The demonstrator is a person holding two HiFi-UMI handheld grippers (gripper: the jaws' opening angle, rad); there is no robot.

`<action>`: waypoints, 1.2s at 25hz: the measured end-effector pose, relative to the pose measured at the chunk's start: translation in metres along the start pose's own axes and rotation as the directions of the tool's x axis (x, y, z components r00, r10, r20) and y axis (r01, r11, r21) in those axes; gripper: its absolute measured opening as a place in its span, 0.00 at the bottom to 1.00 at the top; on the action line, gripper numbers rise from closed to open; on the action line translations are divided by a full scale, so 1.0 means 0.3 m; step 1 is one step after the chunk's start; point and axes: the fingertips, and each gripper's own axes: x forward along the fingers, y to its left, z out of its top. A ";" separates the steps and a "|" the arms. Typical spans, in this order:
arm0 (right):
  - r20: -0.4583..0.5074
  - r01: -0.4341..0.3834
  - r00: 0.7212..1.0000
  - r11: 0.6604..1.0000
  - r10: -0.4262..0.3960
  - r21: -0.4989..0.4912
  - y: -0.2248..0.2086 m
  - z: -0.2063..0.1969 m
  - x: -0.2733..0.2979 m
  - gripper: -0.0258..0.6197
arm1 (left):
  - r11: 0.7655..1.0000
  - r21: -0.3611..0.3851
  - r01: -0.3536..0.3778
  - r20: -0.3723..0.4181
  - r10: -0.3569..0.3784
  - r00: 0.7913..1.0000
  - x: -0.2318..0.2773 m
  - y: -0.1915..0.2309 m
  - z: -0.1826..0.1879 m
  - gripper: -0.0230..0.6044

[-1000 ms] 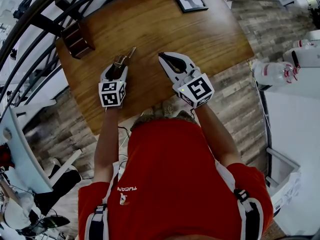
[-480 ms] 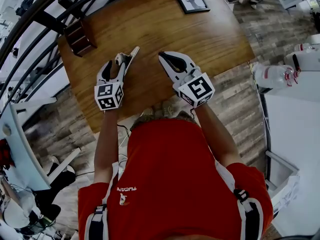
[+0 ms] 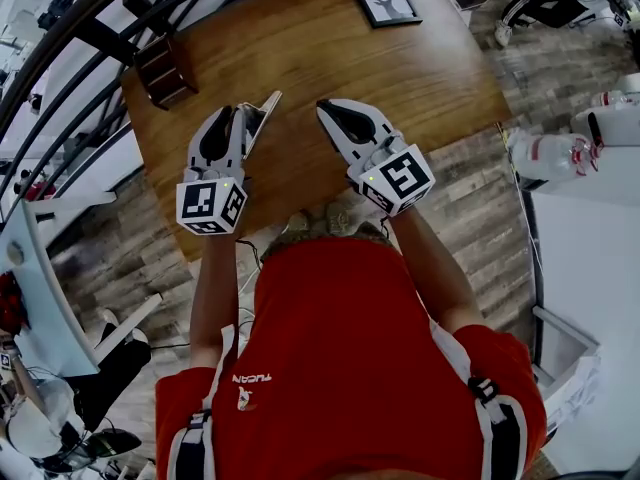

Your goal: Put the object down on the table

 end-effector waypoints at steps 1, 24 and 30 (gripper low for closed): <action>0.011 -0.001 1.000 1.000 0.001 0.004 0.004 0.014 -0.003 0.08 | 1.000 0.003 0.012 0.020 -0.013 1.000 -0.008 -0.017 0.026 0.11; 0.164 -0.008 0.986 0.998 0.019 -0.068 0.112 0.238 -0.125 0.08 | 0.988 0.089 0.125 0.241 -0.143 0.960 -0.155 -0.240 0.313 0.05; 0.156 -0.010 0.988 0.997 0.022 -0.073 0.116 0.228 -0.131 0.08 | 0.989 0.087 0.122 0.242 -0.140 0.960 -0.160 -0.241 0.309 0.05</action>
